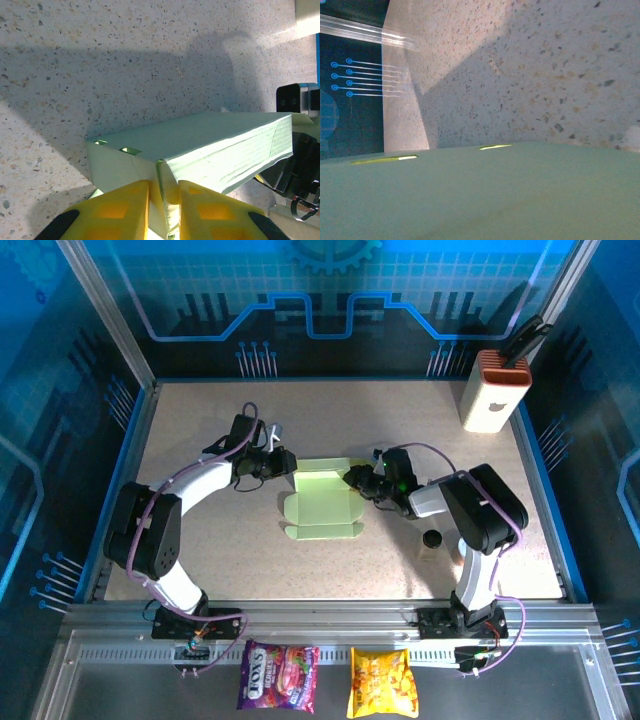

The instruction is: Fold the paper box

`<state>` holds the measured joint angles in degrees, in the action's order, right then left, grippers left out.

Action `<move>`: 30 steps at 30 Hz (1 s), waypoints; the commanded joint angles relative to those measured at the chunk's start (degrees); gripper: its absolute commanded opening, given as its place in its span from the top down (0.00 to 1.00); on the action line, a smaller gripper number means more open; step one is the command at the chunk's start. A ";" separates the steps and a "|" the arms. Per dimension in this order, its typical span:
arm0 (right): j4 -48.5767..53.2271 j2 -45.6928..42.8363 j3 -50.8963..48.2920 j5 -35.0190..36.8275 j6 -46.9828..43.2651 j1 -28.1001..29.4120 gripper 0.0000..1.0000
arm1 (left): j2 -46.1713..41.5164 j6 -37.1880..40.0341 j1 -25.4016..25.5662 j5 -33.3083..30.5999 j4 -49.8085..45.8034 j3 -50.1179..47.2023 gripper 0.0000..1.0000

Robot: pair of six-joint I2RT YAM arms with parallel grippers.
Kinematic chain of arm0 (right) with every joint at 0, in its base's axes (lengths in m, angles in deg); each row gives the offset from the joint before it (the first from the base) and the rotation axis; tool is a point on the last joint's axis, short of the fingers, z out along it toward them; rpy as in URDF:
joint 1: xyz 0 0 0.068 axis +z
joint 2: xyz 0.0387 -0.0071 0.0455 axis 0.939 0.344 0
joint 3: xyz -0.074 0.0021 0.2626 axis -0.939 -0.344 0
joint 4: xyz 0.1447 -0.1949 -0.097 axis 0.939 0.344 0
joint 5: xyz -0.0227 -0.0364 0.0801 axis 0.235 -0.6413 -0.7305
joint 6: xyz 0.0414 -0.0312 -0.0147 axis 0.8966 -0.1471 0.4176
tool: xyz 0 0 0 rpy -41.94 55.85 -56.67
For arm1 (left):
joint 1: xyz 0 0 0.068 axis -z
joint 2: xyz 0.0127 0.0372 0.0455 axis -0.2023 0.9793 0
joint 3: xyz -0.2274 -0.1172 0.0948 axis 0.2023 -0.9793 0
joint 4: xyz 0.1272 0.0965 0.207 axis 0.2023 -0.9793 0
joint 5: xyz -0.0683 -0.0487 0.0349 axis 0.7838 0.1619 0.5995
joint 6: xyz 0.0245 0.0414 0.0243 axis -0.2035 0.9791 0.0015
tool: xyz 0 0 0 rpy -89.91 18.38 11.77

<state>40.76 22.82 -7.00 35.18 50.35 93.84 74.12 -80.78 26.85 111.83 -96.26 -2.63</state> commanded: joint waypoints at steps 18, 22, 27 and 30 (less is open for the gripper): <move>-0.48 -4.36 -2.29 18.45 11.74 6.36 0.71 | 0.88 -1.27 -0.28 -1.17 -3.76 -3.13 0.79; 4.39 -5.05 -0.06 18.36 11.91 6.68 0.74 | 0.80 -1.24 -0.28 -1.17 -3.67 -3.41 0.79; 4.34 -4.30 0.02 19.77 14.65 7.73 0.79 | 0.78 -1.33 -0.28 -1.04 -3.59 -3.53 0.79; 3.74 -3.22 0.24 20.34 15.66 8.12 0.80 | 0.56 -1.33 -0.29 -1.02 -3.71 -3.49 0.79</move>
<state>42.58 19.21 -7.76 53.23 63.84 100.88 73.90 -82.16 26.79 112.28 -94.34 -3.74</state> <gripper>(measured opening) 0.201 0.213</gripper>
